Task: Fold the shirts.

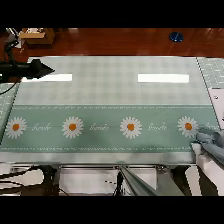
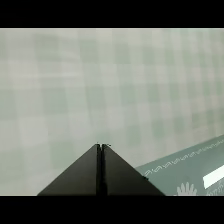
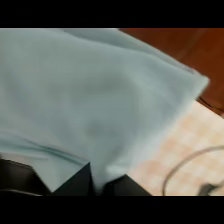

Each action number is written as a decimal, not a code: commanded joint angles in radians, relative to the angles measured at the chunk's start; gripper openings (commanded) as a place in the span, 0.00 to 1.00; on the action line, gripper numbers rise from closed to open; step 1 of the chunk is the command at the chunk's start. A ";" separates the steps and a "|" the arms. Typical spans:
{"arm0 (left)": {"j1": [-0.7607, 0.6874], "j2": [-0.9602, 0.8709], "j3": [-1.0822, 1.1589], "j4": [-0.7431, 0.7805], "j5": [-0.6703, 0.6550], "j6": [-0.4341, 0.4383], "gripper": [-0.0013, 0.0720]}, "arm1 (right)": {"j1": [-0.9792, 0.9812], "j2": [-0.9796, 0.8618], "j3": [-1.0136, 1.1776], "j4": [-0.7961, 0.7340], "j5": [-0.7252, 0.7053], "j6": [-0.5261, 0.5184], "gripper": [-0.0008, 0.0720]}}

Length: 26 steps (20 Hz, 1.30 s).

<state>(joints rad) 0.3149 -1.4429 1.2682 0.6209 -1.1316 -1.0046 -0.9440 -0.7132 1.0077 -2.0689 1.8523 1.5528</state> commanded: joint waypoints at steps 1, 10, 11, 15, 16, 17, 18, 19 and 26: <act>0.035 -0.005 0.001 0.001 0.052 0.044 0.05 | -0.003 0.049 -0.159 -0.200 0.008 0.007 0.04; 0.106 -0.006 0.001 0.001 0.050 0.067 0.05 | -0.431 0.117 -0.320 -0.232 -0.162 -0.002 0.04; 0.106 -0.006 0.001 0.000 0.048 0.070 0.04 | -0.443 0.116 -0.320 -0.229 -0.192 -0.006 0.05; 0.106 -0.005 0.001 0.000 0.047 0.069 0.05 | -0.443 0.116 -0.320 -0.231 -0.323 -0.012 0.36; 0.106 -0.005 0.001 0.000 0.040 0.069 0.05 | -0.443 0.116 -0.320 -0.229 -0.348 -0.012 0.46; 0.106 -0.005 0.001 0.000 0.028 0.069 0.05 | -0.443 0.116 -0.320 -0.232 -0.377 -0.013 0.53; 0.106 -0.005 0.001 0.000 0.017 0.069 0.05 | -0.443 0.116 -0.319 -0.232 -0.407 -0.019 0.61; 0.106 -0.005 0.002 0.000 0.002 0.069 0.05 | -0.436 0.108 -0.305 -0.201 -0.426 -0.020 0.64; 0.043 -0.005 0.050 -0.053 -0.067 0.143 0.05 | -0.021 -0.430 0.315 0.414 -0.362 -0.098 0.63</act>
<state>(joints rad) 0.3916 -1.4483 1.2976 0.5922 -1.1748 -0.9062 -1.1378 -0.9348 1.0863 -1.9537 1.4624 1.4822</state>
